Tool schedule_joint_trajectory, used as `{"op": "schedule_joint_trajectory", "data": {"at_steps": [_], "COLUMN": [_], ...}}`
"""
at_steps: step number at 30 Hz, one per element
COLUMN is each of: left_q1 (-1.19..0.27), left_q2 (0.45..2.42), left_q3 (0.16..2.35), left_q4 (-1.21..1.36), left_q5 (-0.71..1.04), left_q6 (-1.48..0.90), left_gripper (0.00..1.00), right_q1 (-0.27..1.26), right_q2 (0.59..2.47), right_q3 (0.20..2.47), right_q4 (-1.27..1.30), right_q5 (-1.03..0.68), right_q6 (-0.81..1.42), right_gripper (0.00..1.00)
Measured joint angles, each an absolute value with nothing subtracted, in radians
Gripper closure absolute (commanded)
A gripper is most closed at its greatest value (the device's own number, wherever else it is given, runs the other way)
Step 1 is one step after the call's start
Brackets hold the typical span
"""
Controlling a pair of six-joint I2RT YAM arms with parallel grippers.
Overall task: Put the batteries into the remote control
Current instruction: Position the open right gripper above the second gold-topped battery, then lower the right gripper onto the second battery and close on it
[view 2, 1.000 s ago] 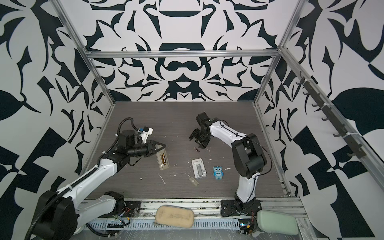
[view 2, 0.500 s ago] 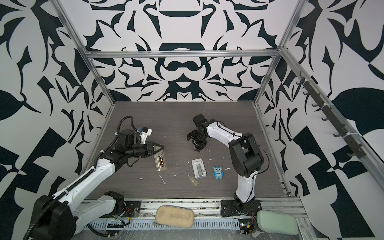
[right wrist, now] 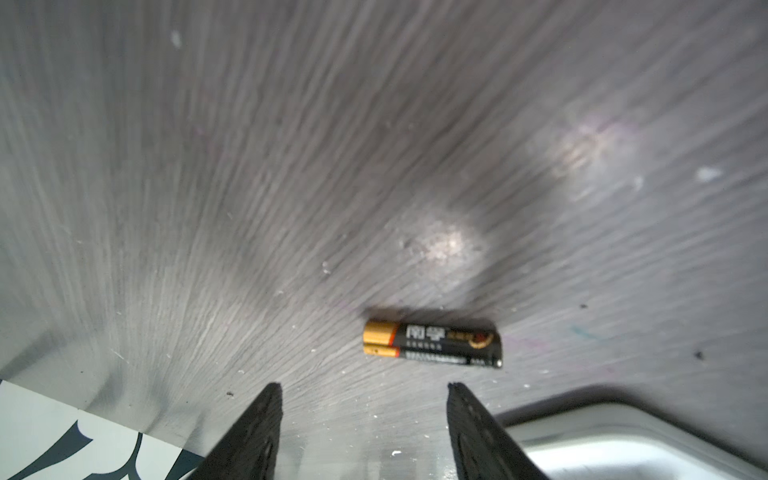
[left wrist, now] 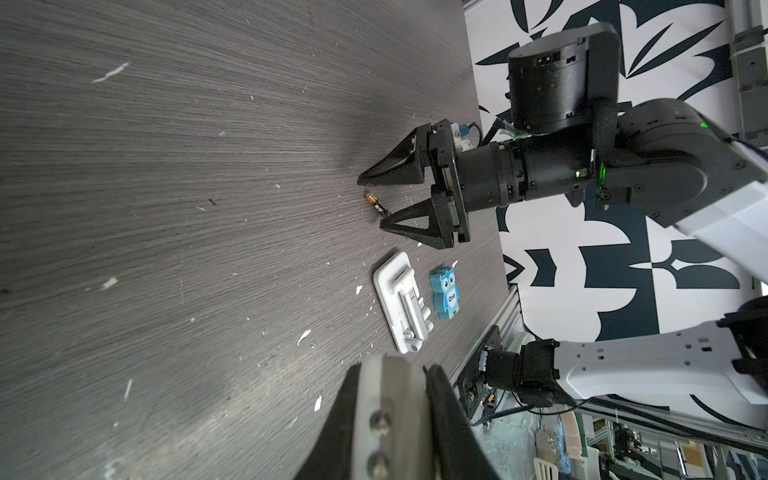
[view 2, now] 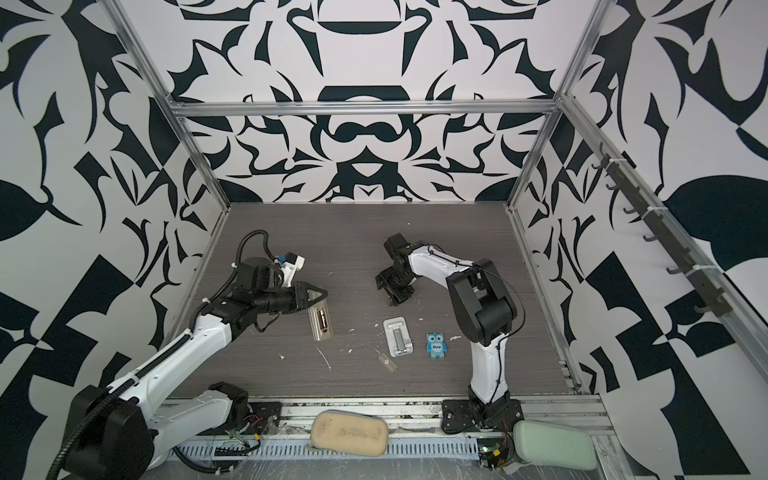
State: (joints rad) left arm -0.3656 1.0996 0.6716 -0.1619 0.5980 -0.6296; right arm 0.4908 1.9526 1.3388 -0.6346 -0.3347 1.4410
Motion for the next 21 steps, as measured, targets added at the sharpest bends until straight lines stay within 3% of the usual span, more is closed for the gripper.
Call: {"op": "schedule_joint_trajectory", "data": {"at_steps": [15, 21], "left_q1": [-0.366, -0.366], "left_q2": [1.148, 1.159], "left_q3": [0.712, 0.718], "left_q4": [-0.184, -0.184], "left_q5": [0.598, 0.598], "left_q6": [-0.596, -0.590], "left_gripper": [1.00, 1.00], "right_q1": [0.436, 0.418], "right_q2": [1.951, 1.948], "right_q3": [1.301, 1.288], "right_q4": [-0.634, -0.638], "right_q5": [-0.318, -0.326], "right_q6": [1.446, 1.438], "right_gripper": [0.39, 0.56]}}
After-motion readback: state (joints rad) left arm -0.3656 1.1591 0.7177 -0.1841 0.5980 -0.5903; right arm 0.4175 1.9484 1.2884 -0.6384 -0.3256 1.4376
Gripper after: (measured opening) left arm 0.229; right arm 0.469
